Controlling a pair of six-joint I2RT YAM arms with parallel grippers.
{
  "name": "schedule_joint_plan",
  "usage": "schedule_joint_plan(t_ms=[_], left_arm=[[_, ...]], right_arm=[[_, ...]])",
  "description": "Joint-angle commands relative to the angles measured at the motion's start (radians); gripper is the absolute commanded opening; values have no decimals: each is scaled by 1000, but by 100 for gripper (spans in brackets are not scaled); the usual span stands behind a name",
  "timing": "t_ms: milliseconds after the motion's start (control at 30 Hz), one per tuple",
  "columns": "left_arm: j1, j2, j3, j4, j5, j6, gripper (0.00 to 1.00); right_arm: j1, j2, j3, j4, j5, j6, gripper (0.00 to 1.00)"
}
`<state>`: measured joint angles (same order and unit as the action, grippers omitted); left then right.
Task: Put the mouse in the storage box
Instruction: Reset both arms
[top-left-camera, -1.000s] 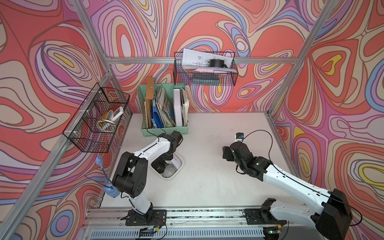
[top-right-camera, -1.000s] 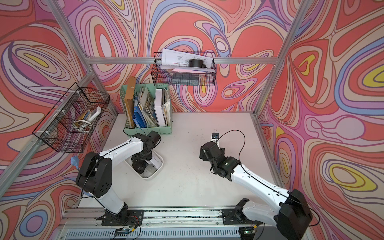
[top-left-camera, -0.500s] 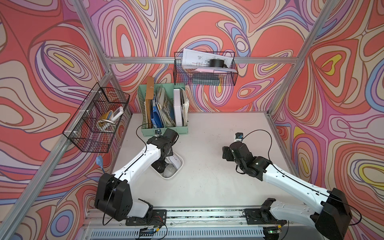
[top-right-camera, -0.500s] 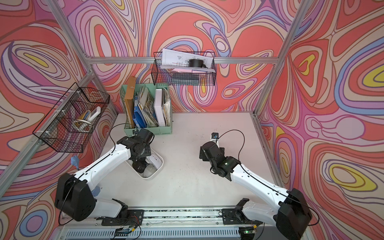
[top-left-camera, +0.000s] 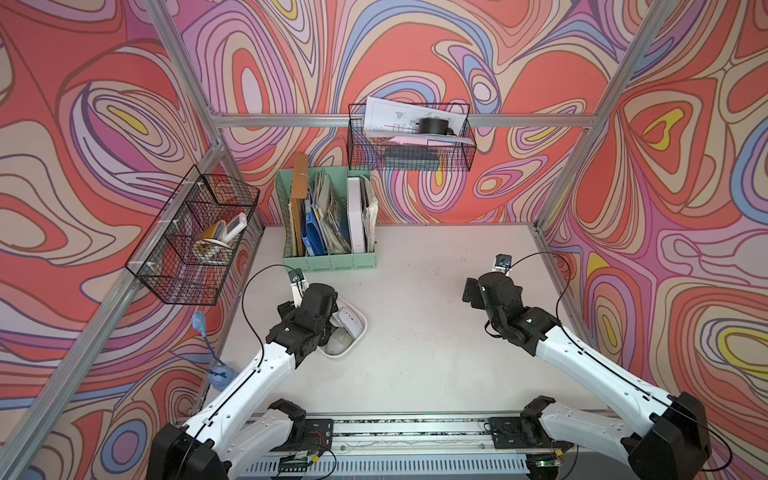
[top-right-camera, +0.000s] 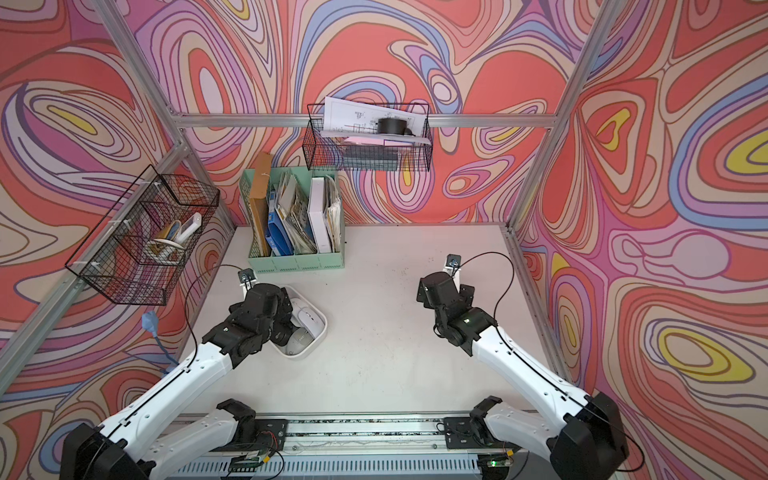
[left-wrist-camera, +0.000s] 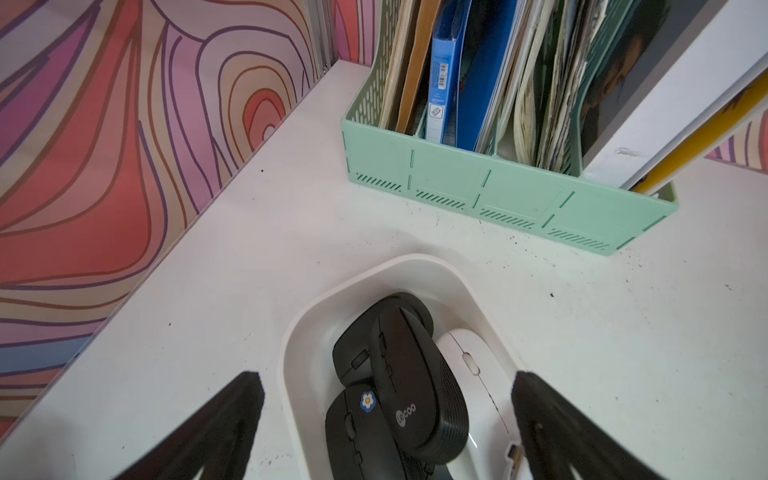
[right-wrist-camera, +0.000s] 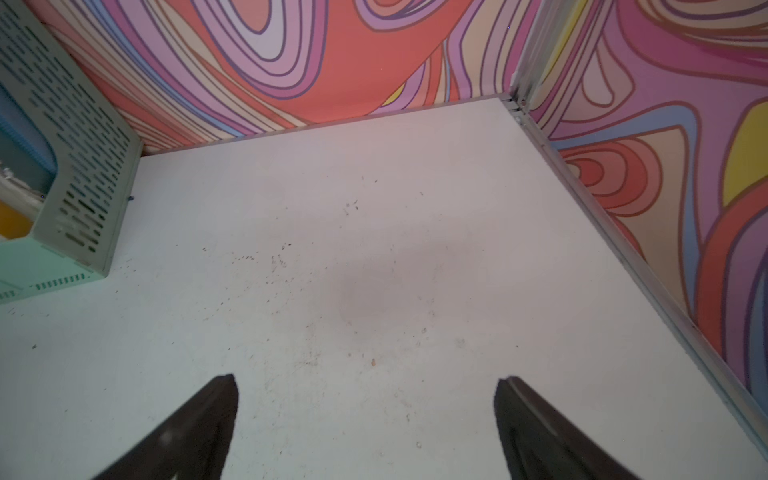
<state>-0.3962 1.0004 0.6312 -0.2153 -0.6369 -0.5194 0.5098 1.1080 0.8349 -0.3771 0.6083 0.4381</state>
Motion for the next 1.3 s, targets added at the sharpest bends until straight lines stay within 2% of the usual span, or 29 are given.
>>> schedule_joint_plan(t_ms=[0, 200, 367, 533, 600, 667, 767, 867, 1000, 1267], left_arm=[[41, 47, -38, 267, -72, 129, 99], [206, 174, -51, 330, 40, 107, 99], [263, 201, -88, 473, 86, 199, 98], [272, 289, -210, 740, 96, 327, 98], [272, 347, -260, 907, 105, 400, 98], [270, 336, -279, 956, 158, 450, 98], [270, 388, -364, 1188, 176, 492, 98], [271, 484, -425, 1415, 249, 540, 98], [288, 446, -420, 1341, 285, 512, 99], [385, 499, -424, 1381, 442, 449, 99]], right_arm=[[-56, 8, -3, 72, 52, -34, 98], [-167, 48, -81, 244, 122, -70, 98], [-201, 195, -83, 317, 163, -145, 98], [-231, 223, -222, 568, 159, -222, 98], [-239, 232, -280, 694, 162, -268, 98], [-247, 241, -329, 808, 157, -288, 98], [-269, 278, -378, 963, 127, -315, 98], [-279, 330, -403, 1099, 87, -360, 98], [-289, 404, -436, 1277, 39, -420, 98], [-351, 481, -485, 1492, -152, -468, 98]])
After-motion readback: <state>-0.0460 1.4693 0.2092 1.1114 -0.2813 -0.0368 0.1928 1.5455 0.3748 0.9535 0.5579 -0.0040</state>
